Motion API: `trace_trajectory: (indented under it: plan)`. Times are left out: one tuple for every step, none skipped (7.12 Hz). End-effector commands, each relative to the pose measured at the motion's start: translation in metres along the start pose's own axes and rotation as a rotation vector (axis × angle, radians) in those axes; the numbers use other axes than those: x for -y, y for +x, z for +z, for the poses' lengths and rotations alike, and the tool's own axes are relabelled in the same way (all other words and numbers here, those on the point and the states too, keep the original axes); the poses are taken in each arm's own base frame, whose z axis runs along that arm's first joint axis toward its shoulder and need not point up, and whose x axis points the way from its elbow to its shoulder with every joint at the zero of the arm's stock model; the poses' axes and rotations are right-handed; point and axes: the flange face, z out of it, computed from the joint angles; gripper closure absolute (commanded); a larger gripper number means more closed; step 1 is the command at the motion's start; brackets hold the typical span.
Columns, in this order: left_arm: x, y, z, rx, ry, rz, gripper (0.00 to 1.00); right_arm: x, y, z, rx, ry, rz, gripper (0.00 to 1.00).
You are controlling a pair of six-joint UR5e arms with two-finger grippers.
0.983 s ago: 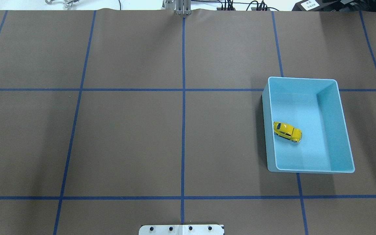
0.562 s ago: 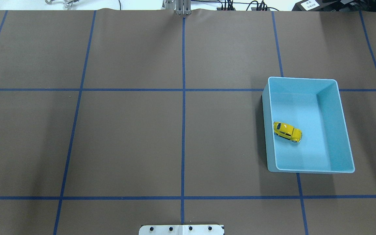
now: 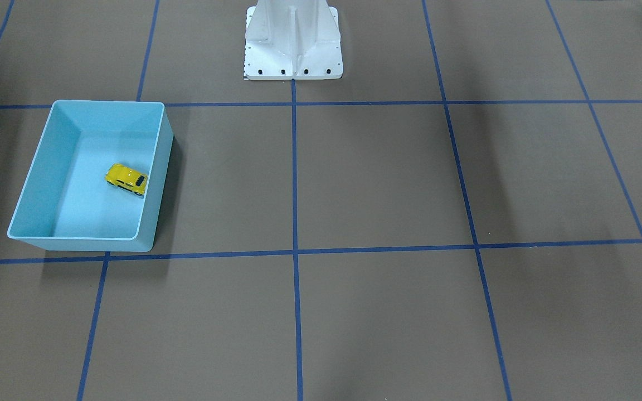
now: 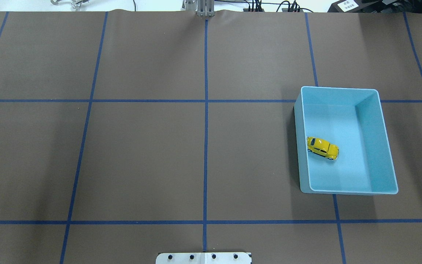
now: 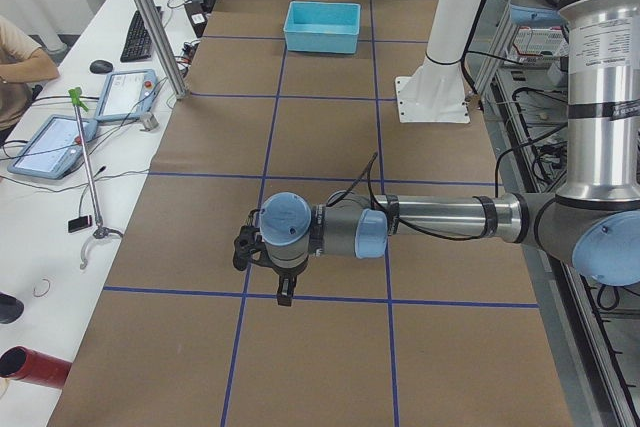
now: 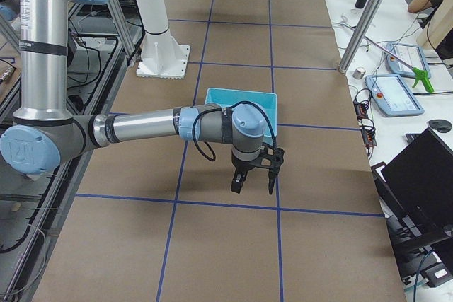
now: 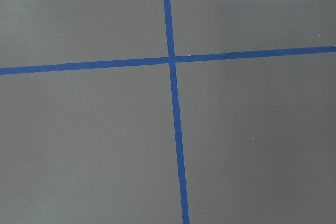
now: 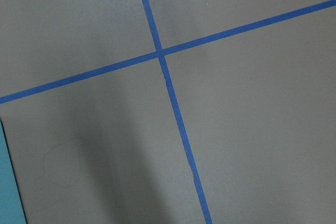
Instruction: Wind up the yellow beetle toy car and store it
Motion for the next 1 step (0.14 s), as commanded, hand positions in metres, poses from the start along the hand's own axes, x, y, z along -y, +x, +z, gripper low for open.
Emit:
trace_trajectory:
  plan:
    - [0.0047,-0.0009,0.0003,0.001,0.001,-0.001,0.0,-0.0009,0.001,0.0008,0.0,-0.002,0.002,0.0]
